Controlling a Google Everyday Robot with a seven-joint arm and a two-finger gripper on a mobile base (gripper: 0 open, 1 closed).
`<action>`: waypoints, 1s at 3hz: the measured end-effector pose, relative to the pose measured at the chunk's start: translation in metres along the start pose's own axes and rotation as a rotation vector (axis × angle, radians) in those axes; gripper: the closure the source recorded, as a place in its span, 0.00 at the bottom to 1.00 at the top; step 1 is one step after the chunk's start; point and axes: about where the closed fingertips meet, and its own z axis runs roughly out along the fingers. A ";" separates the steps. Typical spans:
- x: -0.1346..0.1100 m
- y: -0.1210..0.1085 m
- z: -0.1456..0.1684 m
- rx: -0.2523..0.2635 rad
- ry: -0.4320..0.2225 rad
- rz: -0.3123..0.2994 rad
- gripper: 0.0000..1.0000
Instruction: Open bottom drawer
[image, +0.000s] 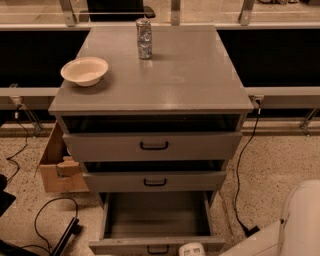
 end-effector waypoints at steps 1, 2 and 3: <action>-0.025 -0.038 -0.025 0.106 -0.038 -0.098 0.45; -0.042 -0.069 -0.030 0.156 -0.076 -0.158 0.23; -0.053 -0.097 -0.017 0.164 -0.117 -0.182 0.01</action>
Offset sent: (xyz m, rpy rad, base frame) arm 0.1236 0.0326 0.0460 0.0359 -0.2276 0.2620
